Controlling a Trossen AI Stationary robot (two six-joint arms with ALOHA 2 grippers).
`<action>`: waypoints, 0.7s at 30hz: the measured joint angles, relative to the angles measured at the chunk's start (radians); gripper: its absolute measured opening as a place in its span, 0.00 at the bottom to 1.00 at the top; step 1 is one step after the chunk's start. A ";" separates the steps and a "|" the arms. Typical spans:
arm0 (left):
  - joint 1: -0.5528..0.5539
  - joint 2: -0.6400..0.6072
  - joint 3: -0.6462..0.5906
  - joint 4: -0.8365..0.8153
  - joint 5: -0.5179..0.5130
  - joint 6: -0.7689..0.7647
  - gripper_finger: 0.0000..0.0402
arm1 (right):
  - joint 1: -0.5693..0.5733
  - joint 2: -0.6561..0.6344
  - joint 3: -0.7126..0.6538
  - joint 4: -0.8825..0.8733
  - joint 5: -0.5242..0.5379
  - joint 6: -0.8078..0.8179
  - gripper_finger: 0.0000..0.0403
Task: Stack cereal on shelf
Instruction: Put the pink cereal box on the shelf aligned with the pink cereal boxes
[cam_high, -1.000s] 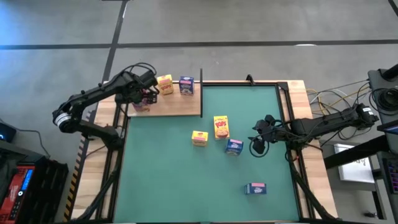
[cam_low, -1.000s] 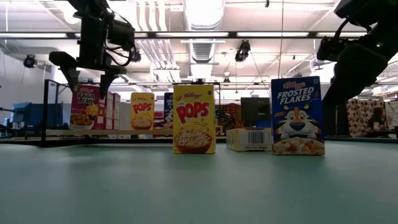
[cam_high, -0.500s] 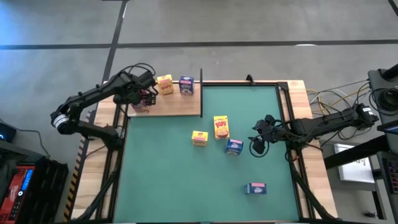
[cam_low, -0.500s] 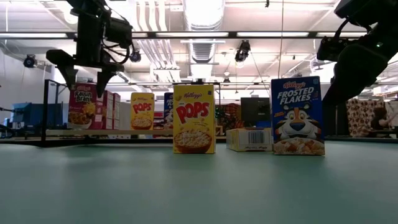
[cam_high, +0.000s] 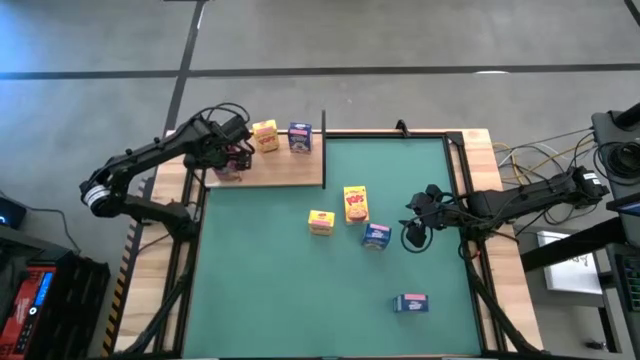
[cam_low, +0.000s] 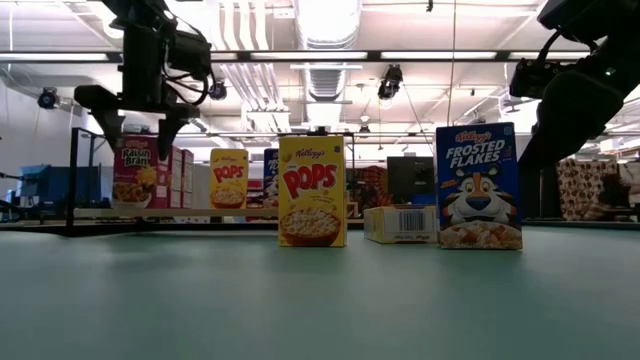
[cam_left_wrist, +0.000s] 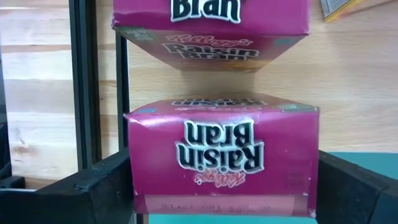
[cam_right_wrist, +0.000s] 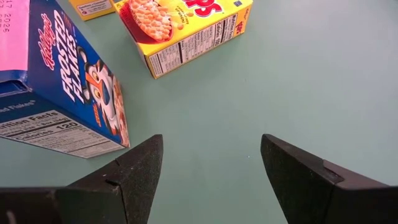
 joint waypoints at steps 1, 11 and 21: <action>0.000 0.000 0.000 -0.001 0.001 0.000 0.92 | 0.000 0.000 0.000 0.000 0.000 0.000 0.65; 0.000 -0.009 0.004 -0.010 0.008 0.000 0.99 | 0.000 0.000 0.000 0.000 0.000 0.000 0.65; -0.005 -0.096 0.008 -0.025 0.071 -0.008 1.00 | 0.000 0.000 0.000 0.000 0.000 0.000 0.65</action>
